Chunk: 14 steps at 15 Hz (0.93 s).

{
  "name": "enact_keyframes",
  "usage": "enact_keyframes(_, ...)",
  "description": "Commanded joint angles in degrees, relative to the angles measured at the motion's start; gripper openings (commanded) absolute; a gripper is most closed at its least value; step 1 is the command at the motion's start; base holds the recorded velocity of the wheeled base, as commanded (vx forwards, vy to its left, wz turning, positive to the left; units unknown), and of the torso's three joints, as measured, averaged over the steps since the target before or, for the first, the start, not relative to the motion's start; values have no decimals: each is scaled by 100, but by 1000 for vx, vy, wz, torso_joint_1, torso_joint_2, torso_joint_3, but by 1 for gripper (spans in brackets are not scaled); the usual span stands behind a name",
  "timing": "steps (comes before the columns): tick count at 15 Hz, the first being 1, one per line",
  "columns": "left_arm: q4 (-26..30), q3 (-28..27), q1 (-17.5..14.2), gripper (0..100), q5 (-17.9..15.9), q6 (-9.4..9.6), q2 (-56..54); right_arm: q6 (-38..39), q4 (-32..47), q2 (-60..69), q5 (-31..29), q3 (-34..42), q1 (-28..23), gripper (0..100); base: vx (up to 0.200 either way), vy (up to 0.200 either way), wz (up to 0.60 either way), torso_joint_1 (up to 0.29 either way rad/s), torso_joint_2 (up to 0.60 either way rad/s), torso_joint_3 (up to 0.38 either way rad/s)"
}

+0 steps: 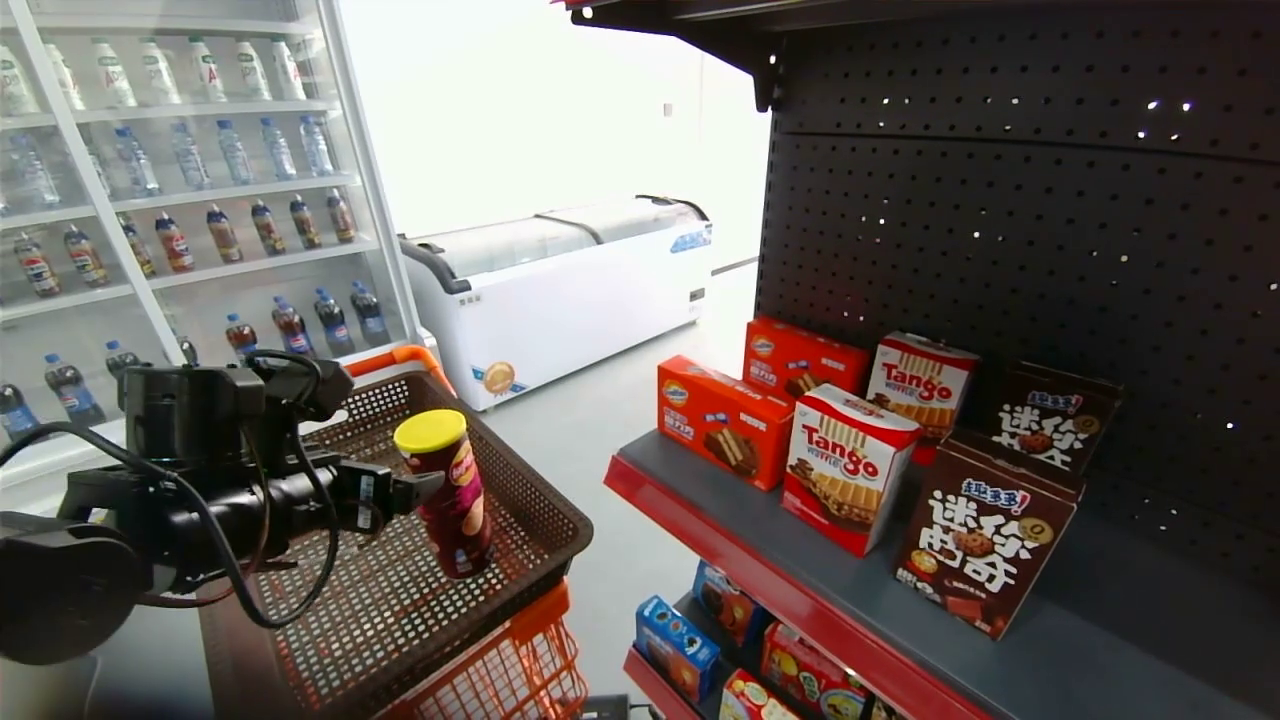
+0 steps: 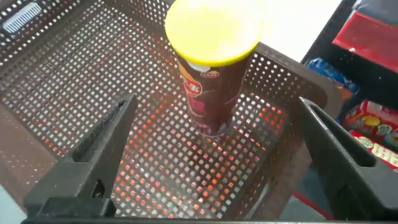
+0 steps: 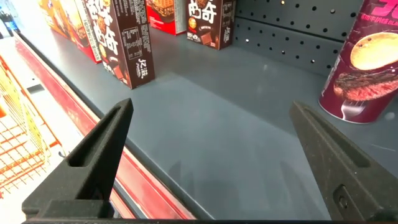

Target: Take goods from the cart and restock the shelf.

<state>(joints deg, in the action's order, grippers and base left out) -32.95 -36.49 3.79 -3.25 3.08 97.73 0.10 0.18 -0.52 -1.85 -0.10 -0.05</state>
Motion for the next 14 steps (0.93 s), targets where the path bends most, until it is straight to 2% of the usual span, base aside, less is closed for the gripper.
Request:
enact_keyframes(1, -344, 142, -1, 100, 9, -1, 589, -1, -1, 0, 1, 1, 5, 100, 0, 0, 0, 0, 0, 0)
enact_keyframes(3, -1328, 476, 25, 100, 9, 17, 1002, -1, -1, 0, 1, 1, 5, 100, 0, 0, 0, 0, 0, 0)
enact_keyframes(5, -1820, 546, 43, 100, 115, 17, 1406, -1, -1, -9, 1, 1, 5, 100, 0, 0, 0, 0, 0, 0)
enact_keyframes(7, -1943, 520, 34, 100, 167, 17, 1591, -1, -1, 0, 1, 1, 5, 100, 0, 0, 0, 0, 0, 0)
enact_keyframes(9, -2506, 362, 34, 100, 176, 8, 2101, -1, -1, 0, 1, 1, 5, 100, 0, 0, 0, 0, 0, 0)
enact_keyframes(14, -2638, 28, 60, 100, 185, 8, 2540, -1, -1, 0, 1, 1, 5, 100, 0, 0, 0, 0, 0, 0)
